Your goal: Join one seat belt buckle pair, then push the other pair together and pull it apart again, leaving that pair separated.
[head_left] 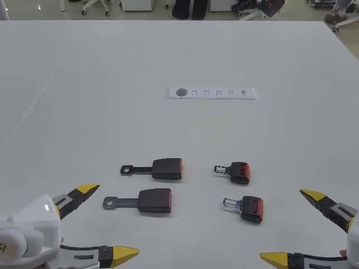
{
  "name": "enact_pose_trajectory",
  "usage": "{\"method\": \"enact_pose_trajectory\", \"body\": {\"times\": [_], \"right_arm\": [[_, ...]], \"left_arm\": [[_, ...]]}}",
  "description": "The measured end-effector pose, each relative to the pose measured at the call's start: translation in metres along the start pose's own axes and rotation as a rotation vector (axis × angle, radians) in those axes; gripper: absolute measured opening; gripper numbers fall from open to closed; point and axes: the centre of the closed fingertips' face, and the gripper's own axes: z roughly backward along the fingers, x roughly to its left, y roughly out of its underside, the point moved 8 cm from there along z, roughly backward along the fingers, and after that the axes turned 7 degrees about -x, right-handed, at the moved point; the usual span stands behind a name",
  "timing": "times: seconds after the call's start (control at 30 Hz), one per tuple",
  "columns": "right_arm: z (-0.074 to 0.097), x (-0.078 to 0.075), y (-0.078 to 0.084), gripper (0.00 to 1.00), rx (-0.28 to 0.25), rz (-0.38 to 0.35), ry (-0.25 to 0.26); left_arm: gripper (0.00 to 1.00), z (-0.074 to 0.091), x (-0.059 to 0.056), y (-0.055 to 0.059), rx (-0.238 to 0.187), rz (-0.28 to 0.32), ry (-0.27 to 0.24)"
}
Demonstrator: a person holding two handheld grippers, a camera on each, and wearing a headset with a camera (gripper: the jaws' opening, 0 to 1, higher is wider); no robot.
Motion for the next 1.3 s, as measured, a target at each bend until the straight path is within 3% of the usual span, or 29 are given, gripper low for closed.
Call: {"method": "enact_pose_trajectory", "body": {"times": [0.33, 0.57, 0.8, 1.3], "right_arm": [[0.0, -0.007, -0.002, 0.92, 0.022, 0.01, -0.024], [-0.003, -0.015, -0.003, 0.91, 0.037, 0.031, -0.043], [-0.009, -0.02, -0.007, 0.87, 0.061, 0.065, -0.077], [-0.029, -0.032, -0.007, 0.74, 0.123, 0.158, -0.173]], "left_arm": [[0.97, -0.005, 0.005, 0.004, 0.052, -0.039, 0.048], [0.95, -0.013, 0.015, -0.005, 0.056, -0.064, 0.058], [0.92, -0.028, 0.019, -0.01, 0.074, -0.085, 0.094], [0.79, -0.063, 0.023, -0.009, 0.178, -0.166, 0.212]]}}
